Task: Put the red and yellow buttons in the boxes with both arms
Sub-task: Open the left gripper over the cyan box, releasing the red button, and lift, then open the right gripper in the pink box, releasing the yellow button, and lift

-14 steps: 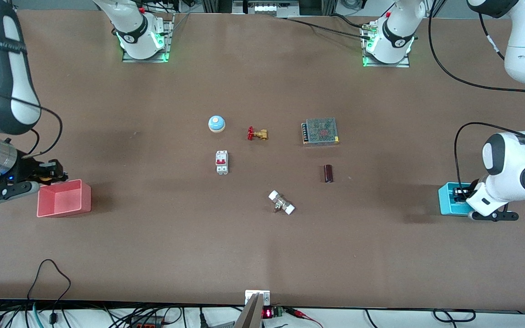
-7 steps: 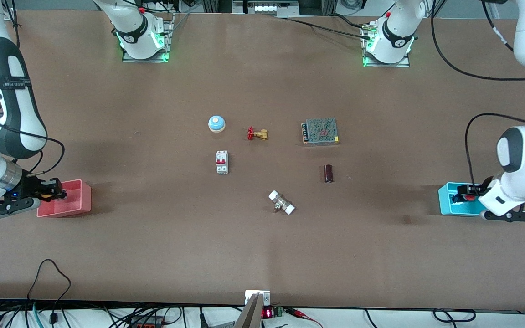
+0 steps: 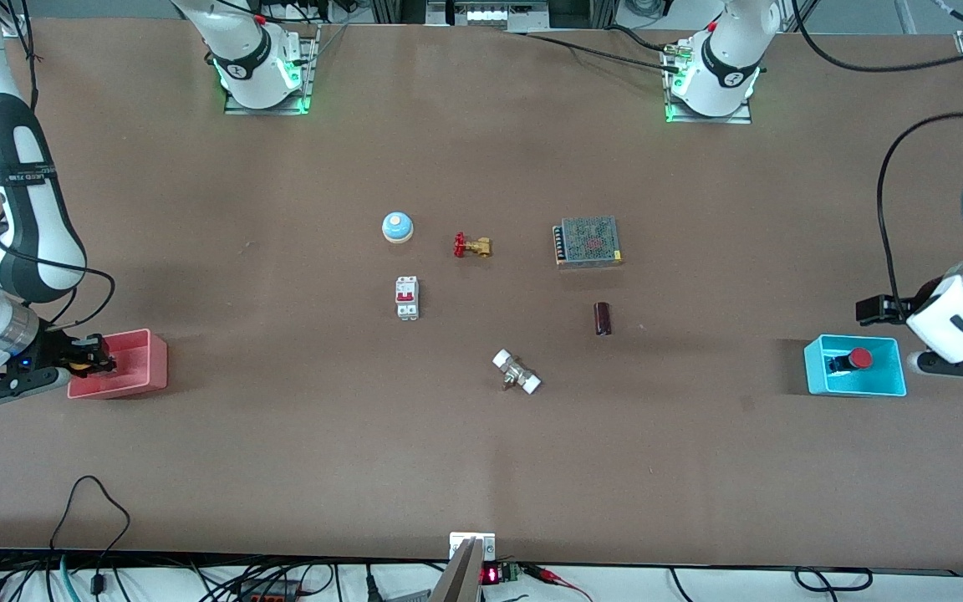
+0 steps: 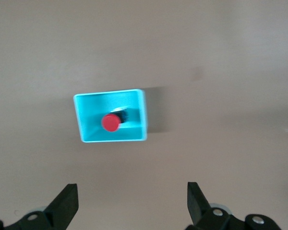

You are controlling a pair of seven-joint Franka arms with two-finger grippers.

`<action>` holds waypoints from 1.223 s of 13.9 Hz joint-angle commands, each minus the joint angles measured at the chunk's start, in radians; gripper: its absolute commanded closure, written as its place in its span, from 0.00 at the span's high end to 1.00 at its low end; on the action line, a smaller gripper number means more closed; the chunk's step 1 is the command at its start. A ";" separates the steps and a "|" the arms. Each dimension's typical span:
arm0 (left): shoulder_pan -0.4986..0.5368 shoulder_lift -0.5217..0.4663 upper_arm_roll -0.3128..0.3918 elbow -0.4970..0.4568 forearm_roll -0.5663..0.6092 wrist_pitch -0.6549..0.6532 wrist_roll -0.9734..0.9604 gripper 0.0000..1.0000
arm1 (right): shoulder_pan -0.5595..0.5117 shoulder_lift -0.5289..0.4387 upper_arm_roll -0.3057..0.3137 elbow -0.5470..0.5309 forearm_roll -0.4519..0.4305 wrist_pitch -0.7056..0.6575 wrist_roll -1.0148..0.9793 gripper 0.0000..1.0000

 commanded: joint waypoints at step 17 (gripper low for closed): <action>-0.234 -0.442 0.293 -0.443 -0.281 0.120 -0.070 1.00 | 0.003 0.053 0.017 -0.006 0.061 0.002 -0.012 0.70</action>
